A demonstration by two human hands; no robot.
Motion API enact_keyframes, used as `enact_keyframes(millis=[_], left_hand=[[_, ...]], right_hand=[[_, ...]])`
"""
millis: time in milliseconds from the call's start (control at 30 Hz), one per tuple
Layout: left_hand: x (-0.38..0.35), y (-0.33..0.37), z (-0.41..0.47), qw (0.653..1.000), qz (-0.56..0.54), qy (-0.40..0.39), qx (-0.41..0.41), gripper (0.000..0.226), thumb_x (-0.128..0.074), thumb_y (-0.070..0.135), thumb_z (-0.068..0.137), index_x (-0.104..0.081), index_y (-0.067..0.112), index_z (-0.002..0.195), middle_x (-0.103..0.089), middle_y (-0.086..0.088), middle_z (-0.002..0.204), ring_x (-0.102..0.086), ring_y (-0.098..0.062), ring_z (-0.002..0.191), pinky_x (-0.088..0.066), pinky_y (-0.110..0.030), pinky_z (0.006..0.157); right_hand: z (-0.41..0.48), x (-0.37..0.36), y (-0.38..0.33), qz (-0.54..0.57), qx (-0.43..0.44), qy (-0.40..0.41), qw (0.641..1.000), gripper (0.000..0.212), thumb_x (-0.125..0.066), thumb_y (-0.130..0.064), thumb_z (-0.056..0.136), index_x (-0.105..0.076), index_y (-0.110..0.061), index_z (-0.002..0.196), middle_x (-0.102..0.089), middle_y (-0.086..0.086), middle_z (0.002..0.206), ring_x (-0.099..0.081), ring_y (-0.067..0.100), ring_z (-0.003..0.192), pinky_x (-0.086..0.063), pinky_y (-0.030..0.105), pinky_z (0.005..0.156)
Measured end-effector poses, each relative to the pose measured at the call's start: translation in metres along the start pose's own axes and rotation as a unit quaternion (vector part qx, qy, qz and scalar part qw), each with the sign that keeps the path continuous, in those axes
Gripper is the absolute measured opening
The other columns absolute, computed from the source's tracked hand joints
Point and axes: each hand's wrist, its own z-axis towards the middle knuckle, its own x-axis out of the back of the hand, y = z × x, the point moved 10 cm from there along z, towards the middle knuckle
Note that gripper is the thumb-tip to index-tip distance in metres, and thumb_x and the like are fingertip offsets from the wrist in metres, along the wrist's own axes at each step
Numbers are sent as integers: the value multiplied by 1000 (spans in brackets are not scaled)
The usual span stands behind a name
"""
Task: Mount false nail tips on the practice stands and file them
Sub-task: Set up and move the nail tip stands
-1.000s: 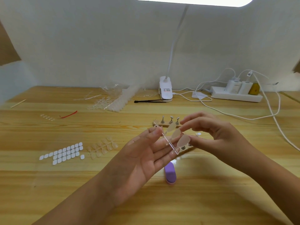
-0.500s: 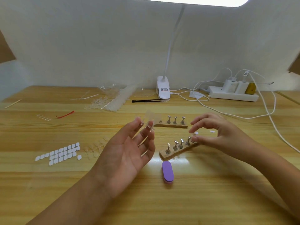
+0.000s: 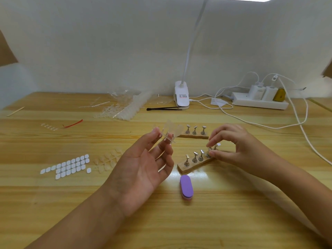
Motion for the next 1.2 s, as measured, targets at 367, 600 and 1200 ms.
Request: enact_keyframes(millis=[367,600,1200], left_hand=[[6,-1,2,999,28,17,-13,15,-84,21,66,-77,14,77,-71,-6,96,-67,-14,74,-58,-23,66],[5,8,-3,965,228,56,-112,12,-76,26,66,-73,17,75,-76,-11,91,-74,-19,84,-56,-18,66],[-4,-1,-10,948,295,38,-111,29,-67,14,87,-62,20,59,-68,-7,79,-71,-15,78,-58,-25,76]], right_hand=[[-4,11,6,127,-58,3,990,35,-66,-50,71,-69,-37,103,-63,-21,114,-54,-2,115,-44,19,96],[-7,22,-20,243,-52,96,964,24,-61,-40,81,-74,-24,93,-70,-16,102,-64,1,96,-47,7,77],[-36,2,-118,-130,209,191,950,19,-62,-26,89,-66,-11,77,-61,2,106,-50,16,105,-41,24,91]])
